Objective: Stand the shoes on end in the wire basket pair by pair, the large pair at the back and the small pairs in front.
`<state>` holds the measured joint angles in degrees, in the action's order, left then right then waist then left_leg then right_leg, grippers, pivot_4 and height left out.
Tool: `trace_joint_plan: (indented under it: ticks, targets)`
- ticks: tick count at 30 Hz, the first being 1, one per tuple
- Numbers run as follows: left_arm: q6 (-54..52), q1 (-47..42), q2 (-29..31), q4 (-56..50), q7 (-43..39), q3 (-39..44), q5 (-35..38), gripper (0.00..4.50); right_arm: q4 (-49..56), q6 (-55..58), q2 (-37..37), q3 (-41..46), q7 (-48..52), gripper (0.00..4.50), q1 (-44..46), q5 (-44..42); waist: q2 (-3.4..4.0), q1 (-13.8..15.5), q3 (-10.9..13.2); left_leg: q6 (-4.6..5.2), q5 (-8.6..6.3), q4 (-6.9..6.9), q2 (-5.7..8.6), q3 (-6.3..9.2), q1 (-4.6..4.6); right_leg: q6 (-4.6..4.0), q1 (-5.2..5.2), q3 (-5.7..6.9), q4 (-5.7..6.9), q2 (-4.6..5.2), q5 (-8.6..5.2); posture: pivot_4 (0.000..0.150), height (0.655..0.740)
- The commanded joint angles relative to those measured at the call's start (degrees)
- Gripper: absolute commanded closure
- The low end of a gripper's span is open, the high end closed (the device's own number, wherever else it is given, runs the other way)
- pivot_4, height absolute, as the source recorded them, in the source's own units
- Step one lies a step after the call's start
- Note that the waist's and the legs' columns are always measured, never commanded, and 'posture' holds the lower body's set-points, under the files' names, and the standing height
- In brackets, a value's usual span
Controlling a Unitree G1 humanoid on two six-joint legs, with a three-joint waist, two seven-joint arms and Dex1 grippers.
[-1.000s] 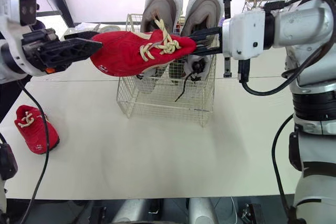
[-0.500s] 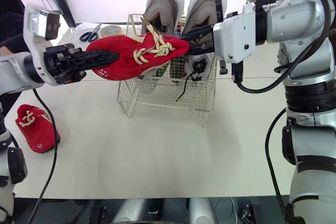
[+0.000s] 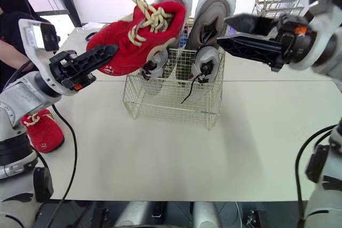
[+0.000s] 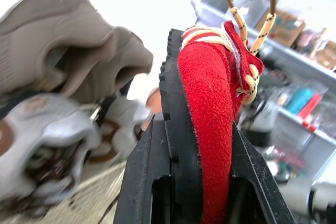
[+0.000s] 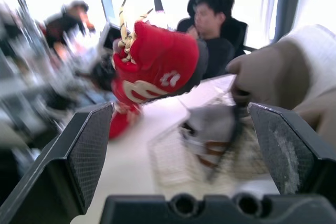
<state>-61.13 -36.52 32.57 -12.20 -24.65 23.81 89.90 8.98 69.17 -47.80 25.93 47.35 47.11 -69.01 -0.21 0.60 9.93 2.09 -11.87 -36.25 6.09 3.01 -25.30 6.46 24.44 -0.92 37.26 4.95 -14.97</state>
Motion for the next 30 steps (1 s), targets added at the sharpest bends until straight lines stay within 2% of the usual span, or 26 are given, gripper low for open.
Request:
trace_joint_plan:
  ticks: [1, 4, 8, 12, 16, 19, 25, 26, 27, 30]
  targets:
    - [4.0, -1.42, -1.99, -1.8, 2.32, -0.54, 2.98, 4.24, 4.2, -0.49, 7.77, 2.2, -17.04, 0.04, -3.08, -15.37, -0.01, -0.02, -0.02, -0.01, 0.01, -0.01, 0.0, 0.0, 0.0, 0.0, 0.0, 0.0, 0.01, -0.01, 0.0, 0.15, 0.74]
    - [5.44, -2.36, -3.77, -1.79, 3.24, -2.23, 3.25, 4.24, 6.82, -5.87, 15.93, -1.44, -29.85, 0.04, -4.6, -24.27, -0.01, -0.1, -0.01, -0.3, 0.2, -0.04, 0.01, -0.03, -0.02, 0.01, 0.02, -0.01, 0.04, -0.01, 0.01, 0.15, 0.74]
    - [6.39, -2.68, -4.57, -1.78, 3.49, -3.58, 3.63, 4.24, 10.02, -9.98, 19.56, -5.41, -35.79, 0.04, -4.43, -26.63, -0.01, -0.05, -0.02, -0.32, 0.22, -0.06, 0.02, -0.02, -0.02, 0.01, 0.02, 0.0, 0.06, -0.02, 0.01, 0.15, 0.74]
    - [7.74, -2.72, -6.25, -2.49, 4.66, -5.15, 3.69, 4.24, 11.29, -16.25, 26.35, -10.44, -40.97, 0.04, -1.75, -26.94, -0.01, -0.25, -0.02, -0.3, 0.21, -0.12, 0.03, -0.03, -0.01, 0.01, -0.02, 0.0, 0.06, -0.04, 0.01, 0.15, 0.74]
    - [8.31, -2.24, -6.53, -2.88, 5.04, -5.71, 3.86, 4.24, 11.22, -19.24, 27.88, -12.19, -42.26, 0.04, -0.91, -25.63, -0.01, -0.31, -0.02, -0.31, 0.22, -0.12, 0.01, 0.0, -0.01, 0.01, 0.01, 0.0, 0.12, -0.09, 0.01, 0.15, 0.74]
    - [8.49, -1.58, -6.49, -3.29, 5.15, -6.18, 3.76, 4.24, 10.77, -21.65, 29.16, -13.52, -42.29, 0.91, 0.31, -24.53, -0.01, -0.41, -0.02, -0.3, 0.22, -0.12, 0.01, -0.01, -0.01, 0.01, 0.0, 0.0, 0.11, -0.1, 0.01, 0.15, 0.74]
    - [7.31, -0.31, -4.47, -2.8, 7.26, -7.44, 6.31, 4.24, 10.28, -23.36, 29.78, -14.82, -42.21, 3.8, 1.31, -24.25, -0.01, -0.96, -0.02, -0.3, 0.21, -0.11, -0.03, 0.01, -0.01, 0.01, 0.01, -0.01, 0.12, -0.16, 0.0, 0.15, 0.74]
    - [7.0, -0.13, -3.78, -2.71, 7.35, -7.82, 5.94, 4.24, 10.19, -23.35, 29.51, -14.88, -42.19, 3.99, 1.29, -24.29, -0.01, -1.07, -0.02, -0.3, 0.21, -0.11, -0.03, 0.02, -0.01, 0.01, 0.01, -0.01, 0.12, -0.16, 0.01, 0.15, 0.74]
    - [6.81, 0.12, -3.12, -2.84, 7.2, -8.19, 5.15, 4.24, 10.1, -23.27, 29.16, -14.91, -42.12, 4.01, 1.29, -24.33, -0.01, -1.21, -0.02, -0.29, 0.21, -0.11, -0.03, 0.02, -0.01, 0.01, 0.01, -0.01, 0.12, -0.16, 0.0, 0.15, 0.74]
    - [6.09, 1.22, -1.06, -3.47, 6.44, -8.51, 5.17, 2.76, 9.51, -22.08, 26.82, -14.84, -41.81, 4.01, 1.64, -24.25, 0.0, -1.31, -0.02, -0.27, 0.2, -0.09, -0.03, 0.02, -0.01, 0.0, 0.02, -0.01, 0.13, -0.17, 0.0, 0.15, 0.74]
